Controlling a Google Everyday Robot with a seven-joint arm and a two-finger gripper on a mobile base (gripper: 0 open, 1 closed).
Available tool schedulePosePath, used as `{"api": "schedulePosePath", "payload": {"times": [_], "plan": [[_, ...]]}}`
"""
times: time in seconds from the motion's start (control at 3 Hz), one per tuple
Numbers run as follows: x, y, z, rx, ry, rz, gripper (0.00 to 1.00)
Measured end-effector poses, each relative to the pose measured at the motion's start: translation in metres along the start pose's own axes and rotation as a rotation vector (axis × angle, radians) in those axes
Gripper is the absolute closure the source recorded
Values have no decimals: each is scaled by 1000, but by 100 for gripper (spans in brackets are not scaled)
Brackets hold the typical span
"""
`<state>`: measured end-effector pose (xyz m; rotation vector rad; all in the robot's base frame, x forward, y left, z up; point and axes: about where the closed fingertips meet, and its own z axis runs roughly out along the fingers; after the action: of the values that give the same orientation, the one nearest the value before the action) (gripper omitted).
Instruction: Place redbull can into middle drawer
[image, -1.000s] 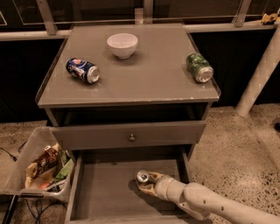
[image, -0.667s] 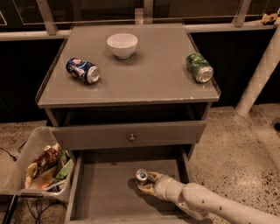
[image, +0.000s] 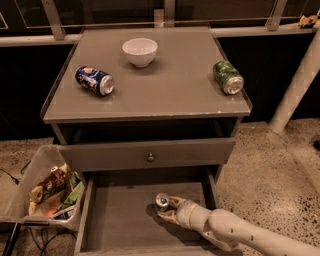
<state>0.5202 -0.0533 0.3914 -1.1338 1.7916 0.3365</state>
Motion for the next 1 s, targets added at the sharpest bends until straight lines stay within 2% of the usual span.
{"api": "schedulePosePath", "payload": {"times": [0.67, 1.0], "plan": [[0, 0, 0, 0, 0, 0, 13], [0, 0, 0, 0, 0, 0, 0]]}}
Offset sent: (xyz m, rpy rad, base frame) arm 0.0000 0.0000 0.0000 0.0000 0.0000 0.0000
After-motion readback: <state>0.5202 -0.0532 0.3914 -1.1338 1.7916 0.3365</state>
